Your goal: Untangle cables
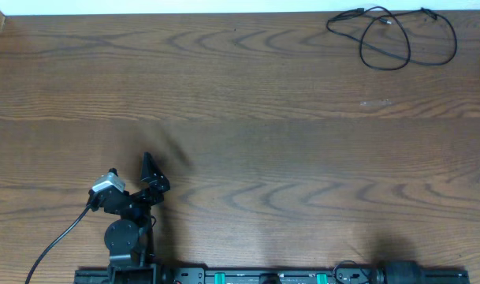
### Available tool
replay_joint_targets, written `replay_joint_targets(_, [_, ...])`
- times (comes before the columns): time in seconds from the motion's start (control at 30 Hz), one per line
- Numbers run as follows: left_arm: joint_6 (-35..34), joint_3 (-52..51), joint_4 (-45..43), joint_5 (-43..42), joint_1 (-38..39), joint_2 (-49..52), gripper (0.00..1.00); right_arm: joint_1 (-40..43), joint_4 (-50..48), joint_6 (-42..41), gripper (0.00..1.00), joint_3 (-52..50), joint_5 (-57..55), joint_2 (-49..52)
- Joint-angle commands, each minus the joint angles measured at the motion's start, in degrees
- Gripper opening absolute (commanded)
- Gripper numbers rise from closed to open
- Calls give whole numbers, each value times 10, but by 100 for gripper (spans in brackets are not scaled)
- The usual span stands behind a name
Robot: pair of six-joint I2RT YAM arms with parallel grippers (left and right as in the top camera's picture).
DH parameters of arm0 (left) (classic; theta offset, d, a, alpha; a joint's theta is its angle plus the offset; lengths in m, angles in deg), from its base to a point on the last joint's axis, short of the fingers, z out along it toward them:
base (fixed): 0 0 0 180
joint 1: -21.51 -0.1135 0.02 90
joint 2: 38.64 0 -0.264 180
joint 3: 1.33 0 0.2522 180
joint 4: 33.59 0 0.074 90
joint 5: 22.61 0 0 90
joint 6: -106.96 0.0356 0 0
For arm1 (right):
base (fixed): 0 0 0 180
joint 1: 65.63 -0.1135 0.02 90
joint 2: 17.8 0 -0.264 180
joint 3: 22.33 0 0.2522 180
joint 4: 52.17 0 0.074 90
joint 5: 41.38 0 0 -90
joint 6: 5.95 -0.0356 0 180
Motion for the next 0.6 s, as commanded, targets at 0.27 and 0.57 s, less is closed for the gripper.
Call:
replay_joint_targets(0.27, [19, -16, 13, 6, 0, -1, 94, 6, -38, 6, 93, -1, 2, -4])
replay_joint_targets(0.57, [19, -16, 13, 6, 0, -1, 94, 7, -136, 6, 99, -24, 8, -3])
